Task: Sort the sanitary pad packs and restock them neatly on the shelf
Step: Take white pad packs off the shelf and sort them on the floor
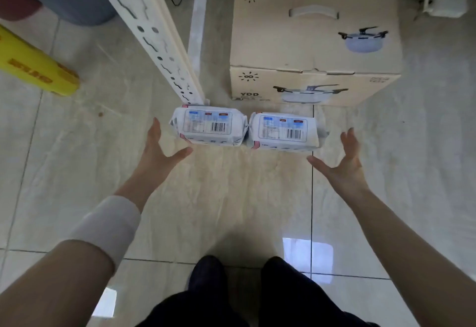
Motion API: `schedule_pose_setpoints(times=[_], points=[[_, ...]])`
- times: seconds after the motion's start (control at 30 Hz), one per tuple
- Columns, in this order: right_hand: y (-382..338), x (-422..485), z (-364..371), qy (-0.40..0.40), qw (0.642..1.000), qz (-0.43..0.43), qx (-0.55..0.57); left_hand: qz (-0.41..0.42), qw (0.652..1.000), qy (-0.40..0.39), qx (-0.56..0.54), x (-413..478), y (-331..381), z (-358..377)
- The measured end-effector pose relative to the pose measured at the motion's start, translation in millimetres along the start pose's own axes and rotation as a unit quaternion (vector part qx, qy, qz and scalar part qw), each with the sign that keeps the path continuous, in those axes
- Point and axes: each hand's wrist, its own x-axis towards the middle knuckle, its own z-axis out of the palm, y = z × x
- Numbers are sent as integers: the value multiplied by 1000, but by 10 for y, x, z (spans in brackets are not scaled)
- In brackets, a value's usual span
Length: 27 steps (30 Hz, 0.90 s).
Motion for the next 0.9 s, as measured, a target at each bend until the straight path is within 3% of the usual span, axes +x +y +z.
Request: schedule_pose_setpoints(times=[0.13,0.4,0.6,0.9], points=[[-698,-641,-392,0,999,25,-46,-45,997,-25,52,-798,725,-263],[-2392,-2108,-1727,-52,989,4,-141,-9,991,-84,103,-2574,2700,-1006],[-3453,-2888,-2628,-42,980,-52,-189,58,985,-99,127,-3551,3914,-1514],[-4290,-3633,-3360,52,975,-116,-180,194,972,-90,97,-4356,5126,-2074]])
